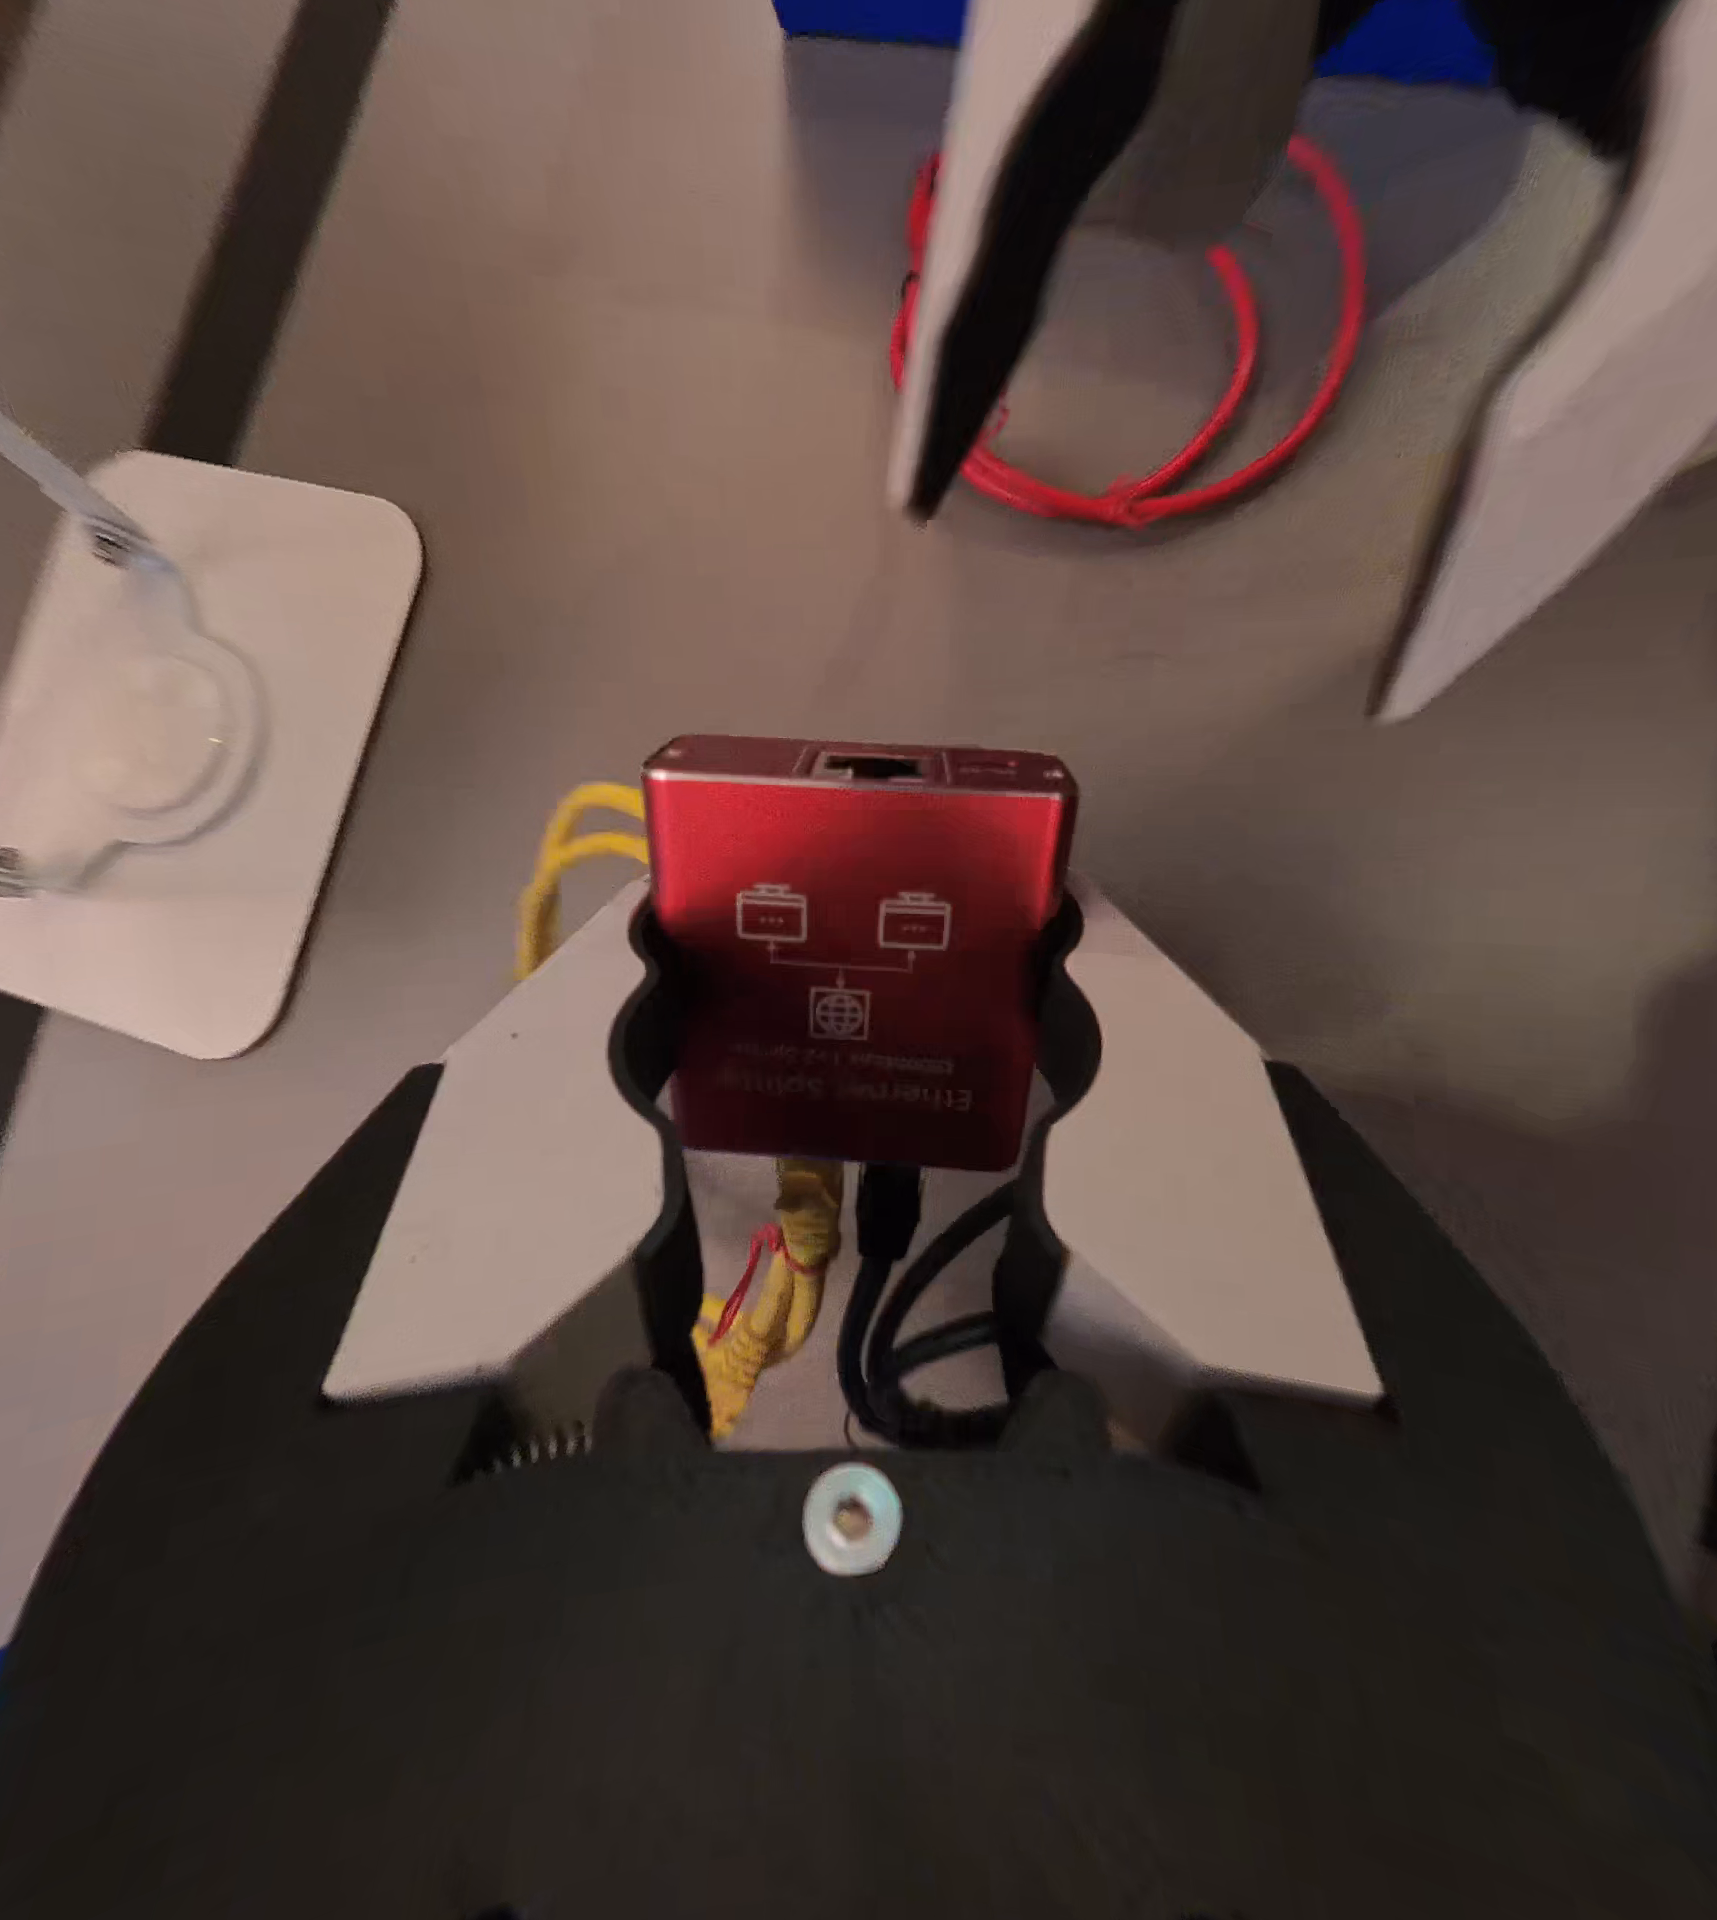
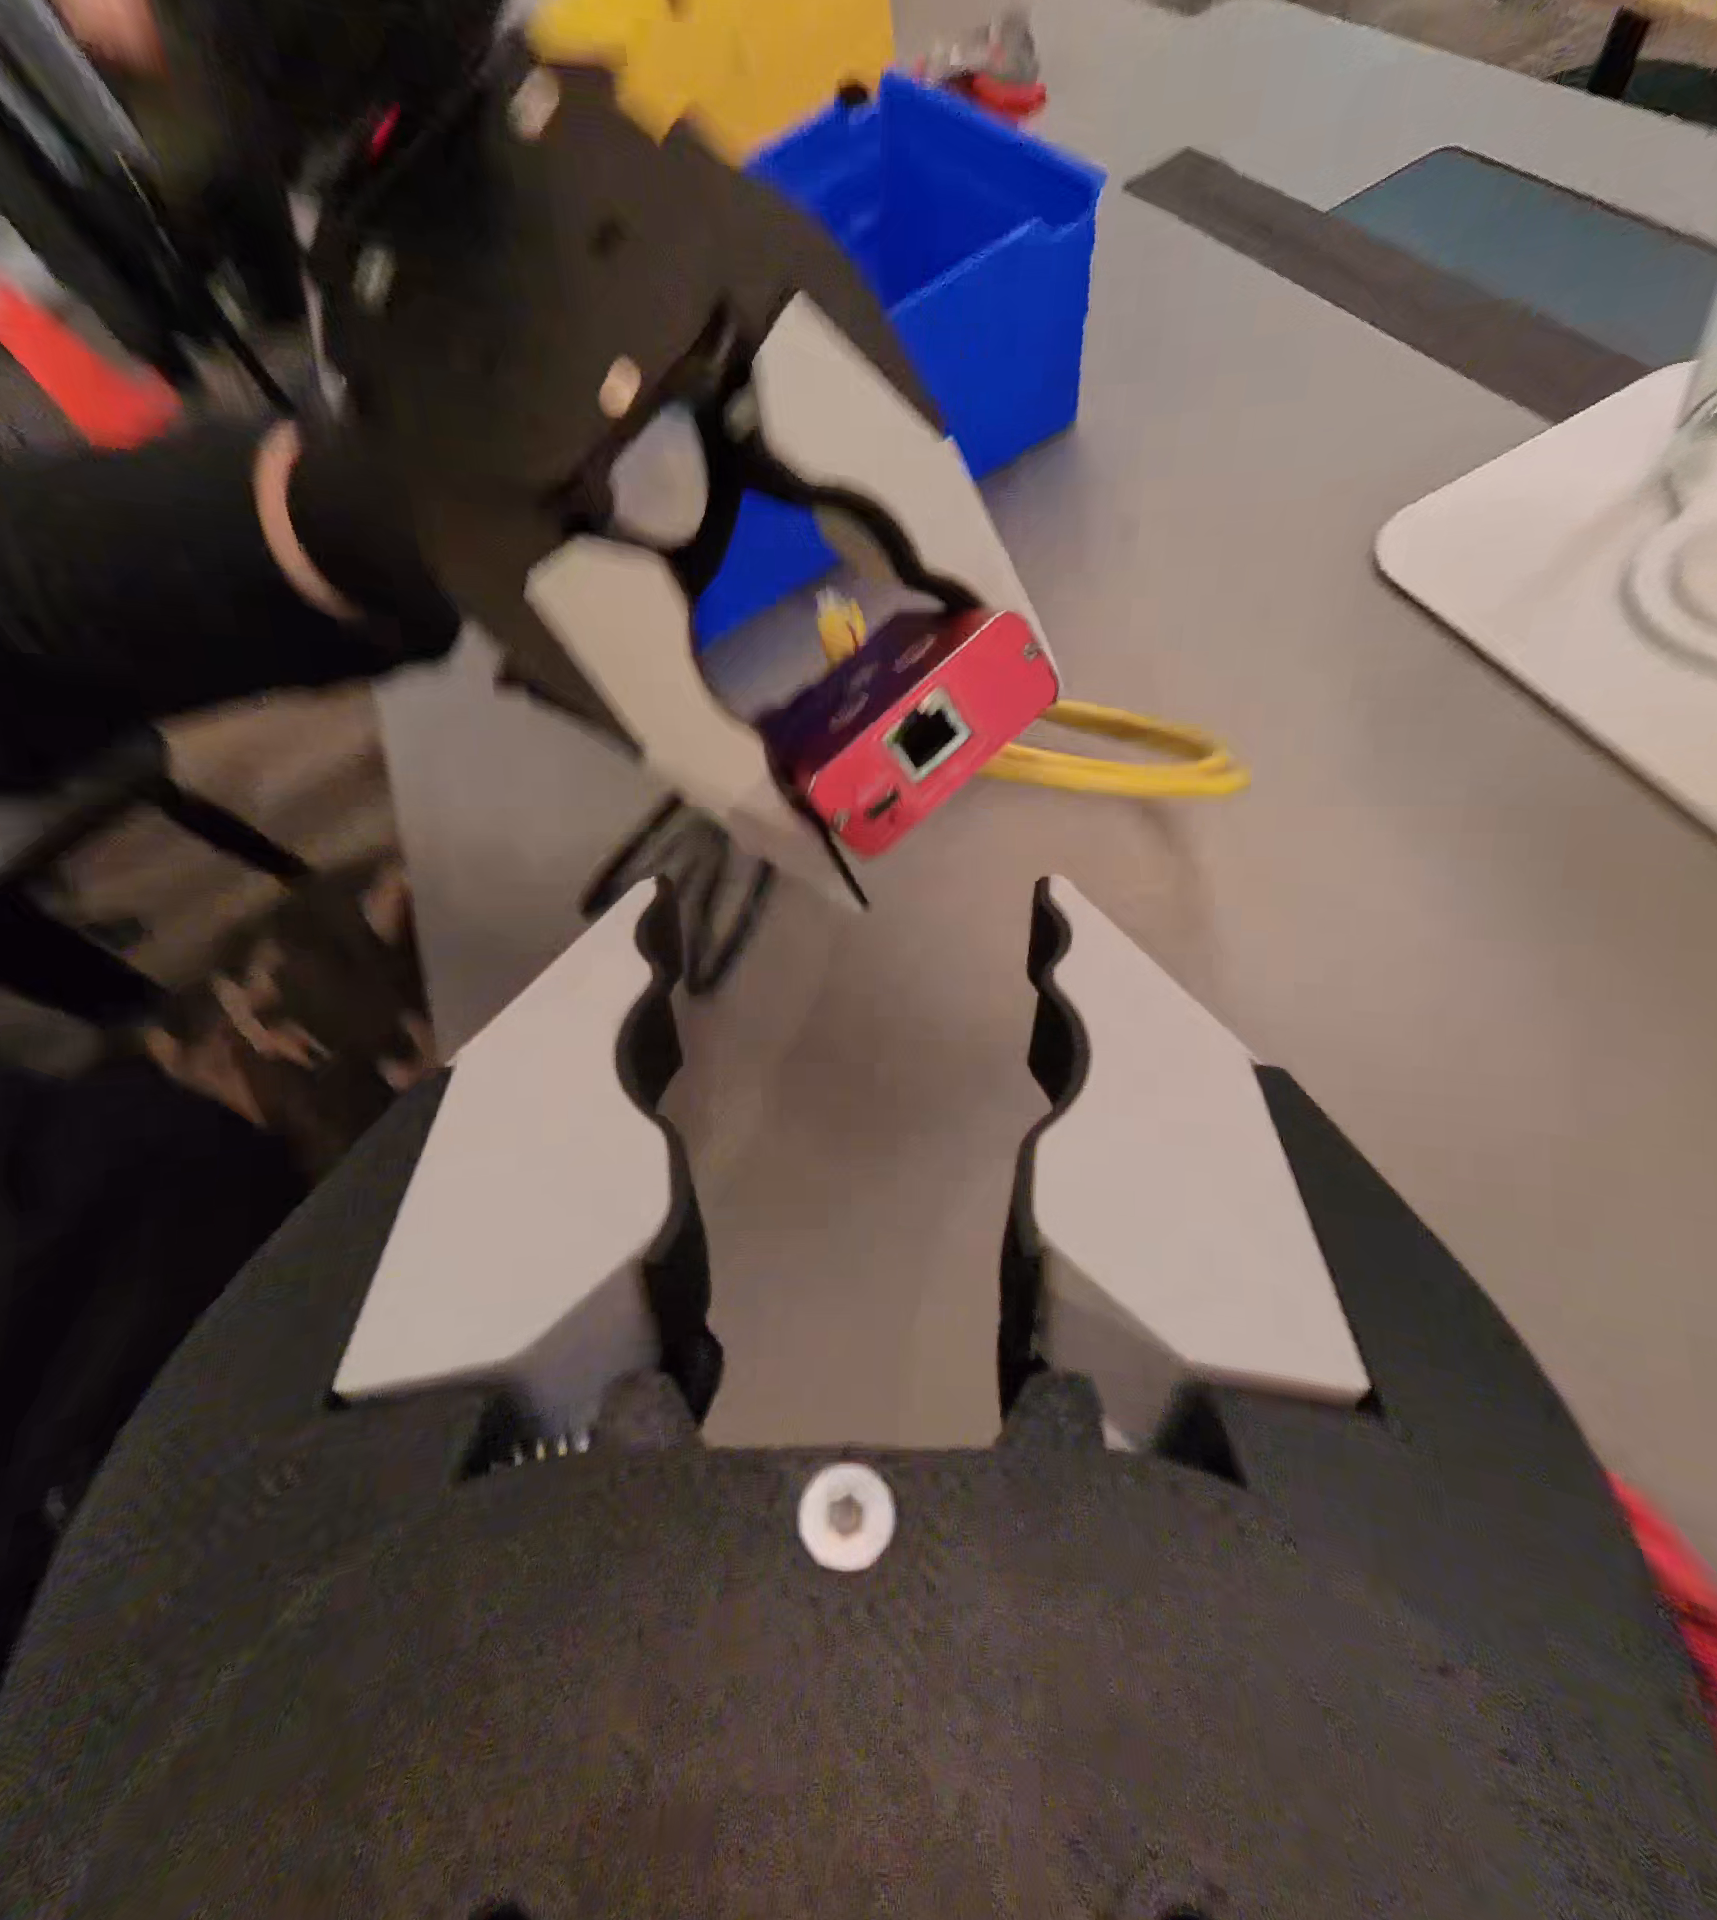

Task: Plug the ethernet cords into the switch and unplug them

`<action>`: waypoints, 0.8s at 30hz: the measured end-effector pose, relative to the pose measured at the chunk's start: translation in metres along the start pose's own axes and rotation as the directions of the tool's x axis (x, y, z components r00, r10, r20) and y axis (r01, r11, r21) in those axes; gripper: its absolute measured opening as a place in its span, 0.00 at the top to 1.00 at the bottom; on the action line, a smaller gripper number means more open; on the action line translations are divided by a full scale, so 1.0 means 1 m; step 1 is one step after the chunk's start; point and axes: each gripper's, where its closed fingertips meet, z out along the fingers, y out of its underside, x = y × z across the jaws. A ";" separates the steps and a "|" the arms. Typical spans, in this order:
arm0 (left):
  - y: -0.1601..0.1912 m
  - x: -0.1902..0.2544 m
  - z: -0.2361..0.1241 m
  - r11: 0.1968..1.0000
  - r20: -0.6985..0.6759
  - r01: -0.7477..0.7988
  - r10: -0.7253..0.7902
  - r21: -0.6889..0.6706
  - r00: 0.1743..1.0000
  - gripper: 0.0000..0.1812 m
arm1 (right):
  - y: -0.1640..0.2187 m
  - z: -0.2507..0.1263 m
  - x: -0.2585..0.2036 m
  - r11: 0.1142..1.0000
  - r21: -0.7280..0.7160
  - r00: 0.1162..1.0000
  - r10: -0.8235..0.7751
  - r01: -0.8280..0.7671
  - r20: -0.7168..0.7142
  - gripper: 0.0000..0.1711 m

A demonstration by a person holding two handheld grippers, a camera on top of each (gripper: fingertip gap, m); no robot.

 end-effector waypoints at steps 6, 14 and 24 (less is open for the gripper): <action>-0.008 0.012 0.005 0.995 0.173 -0.096 0.097 -0.013 0.980 0.63 | 0.005 0.035 -0.012 0.944 0.058 0.908 0.294 -0.325 0.299 0.65; -0.007 0.019 -0.010 0.996 0.107 -0.090 0.088 0.019 0.990 0.62 | 0.022 0.042 -0.004 0.982 -0.100 0.945 0.182 -0.160 0.273 0.83; 0.001 0.051 -0.014 0.994 -0.438 0.105 -0.113 -0.044 0.892 0.84 | 0.034 0.030 -0.013 0.808 -0.429 0.872 -0.199 0.404 0.447 0.84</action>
